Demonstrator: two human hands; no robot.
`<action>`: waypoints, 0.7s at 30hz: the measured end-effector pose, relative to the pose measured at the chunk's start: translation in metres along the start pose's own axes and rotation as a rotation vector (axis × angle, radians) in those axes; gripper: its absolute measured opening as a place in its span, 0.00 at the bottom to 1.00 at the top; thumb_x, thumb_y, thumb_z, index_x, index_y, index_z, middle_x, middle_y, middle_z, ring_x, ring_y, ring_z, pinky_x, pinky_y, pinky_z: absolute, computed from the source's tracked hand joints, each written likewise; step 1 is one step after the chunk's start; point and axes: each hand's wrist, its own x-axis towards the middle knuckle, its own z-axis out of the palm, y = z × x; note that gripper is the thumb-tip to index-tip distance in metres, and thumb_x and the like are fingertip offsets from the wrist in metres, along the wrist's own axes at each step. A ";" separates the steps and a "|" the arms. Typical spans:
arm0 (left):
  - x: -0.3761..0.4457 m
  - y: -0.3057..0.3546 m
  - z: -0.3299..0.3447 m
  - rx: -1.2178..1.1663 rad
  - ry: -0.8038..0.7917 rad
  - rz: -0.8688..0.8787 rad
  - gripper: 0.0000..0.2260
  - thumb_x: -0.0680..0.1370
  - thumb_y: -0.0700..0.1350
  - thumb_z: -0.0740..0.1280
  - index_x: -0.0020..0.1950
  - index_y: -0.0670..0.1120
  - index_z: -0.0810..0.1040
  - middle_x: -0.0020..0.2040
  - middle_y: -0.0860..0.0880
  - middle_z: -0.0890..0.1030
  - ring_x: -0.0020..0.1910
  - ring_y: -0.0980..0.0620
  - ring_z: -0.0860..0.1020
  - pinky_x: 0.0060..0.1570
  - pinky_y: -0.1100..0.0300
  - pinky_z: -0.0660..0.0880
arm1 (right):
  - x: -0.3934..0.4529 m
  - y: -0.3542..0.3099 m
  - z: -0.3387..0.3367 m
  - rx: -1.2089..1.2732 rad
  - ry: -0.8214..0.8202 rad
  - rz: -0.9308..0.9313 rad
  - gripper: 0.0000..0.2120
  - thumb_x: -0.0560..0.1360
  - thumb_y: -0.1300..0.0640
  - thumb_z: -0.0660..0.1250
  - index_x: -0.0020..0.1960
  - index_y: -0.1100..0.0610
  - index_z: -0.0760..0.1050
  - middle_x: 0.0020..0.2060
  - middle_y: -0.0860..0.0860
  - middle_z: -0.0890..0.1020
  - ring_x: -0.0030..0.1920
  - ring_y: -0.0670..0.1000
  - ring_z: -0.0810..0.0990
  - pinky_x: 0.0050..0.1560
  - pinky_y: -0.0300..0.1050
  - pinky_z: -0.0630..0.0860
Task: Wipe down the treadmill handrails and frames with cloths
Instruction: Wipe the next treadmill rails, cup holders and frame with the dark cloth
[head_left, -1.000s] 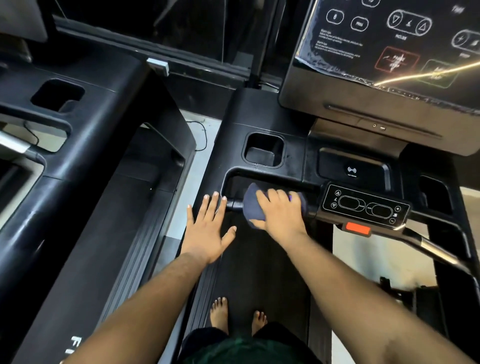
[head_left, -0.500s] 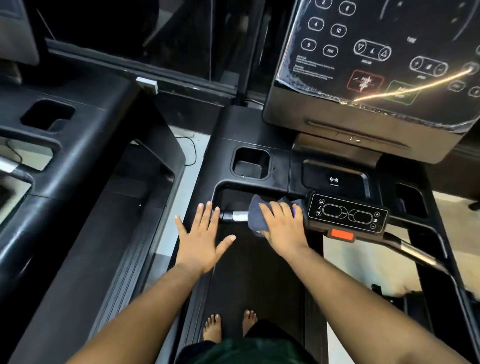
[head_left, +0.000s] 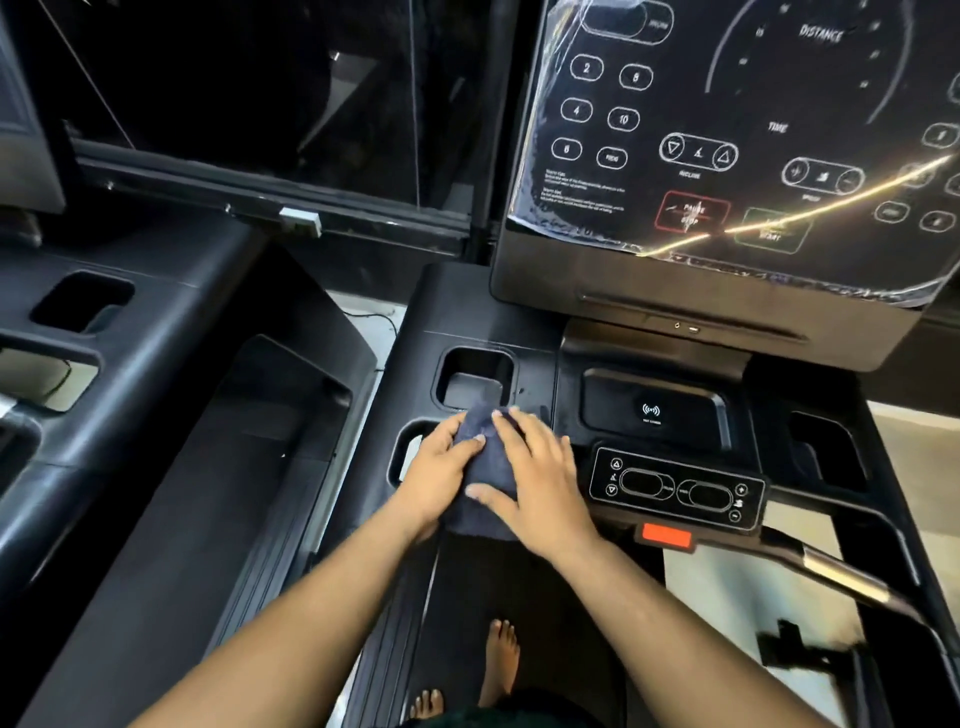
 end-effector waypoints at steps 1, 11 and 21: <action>0.004 0.002 0.002 -0.042 -0.023 -0.014 0.13 0.83 0.37 0.63 0.64 0.50 0.81 0.60 0.45 0.85 0.62 0.46 0.82 0.63 0.52 0.76 | 0.006 0.001 -0.002 0.119 0.040 0.066 0.43 0.75 0.26 0.57 0.83 0.47 0.54 0.82 0.50 0.57 0.81 0.52 0.54 0.78 0.59 0.53; 0.043 -0.005 0.018 -0.047 0.220 0.006 0.19 0.77 0.55 0.70 0.67 0.59 0.74 0.59 0.51 0.85 0.60 0.48 0.84 0.61 0.47 0.80 | 0.083 0.020 -0.011 0.525 0.190 0.383 0.31 0.77 0.48 0.73 0.76 0.45 0.64 0.70 0.50 0.69 0.67 0.56 0.75 0.66 0.52 0.73; 0.095 -0.021 -0.025 1.353 0.150 0.309 0.25 0.85 0.51 0.59 0.82 0.51 0.63 0.83 0.50 0.59 0.83 0.48 0.54 0.78 0.34 0.47 | 0.093 0.009 0.055 -0.140 -0.143 0.341 0.33 0.81 0.33 0.44 0.83 0.42 0.48 0.84 0.51 0.42 0.82 0.59 0.35 0.74 0.73 0.32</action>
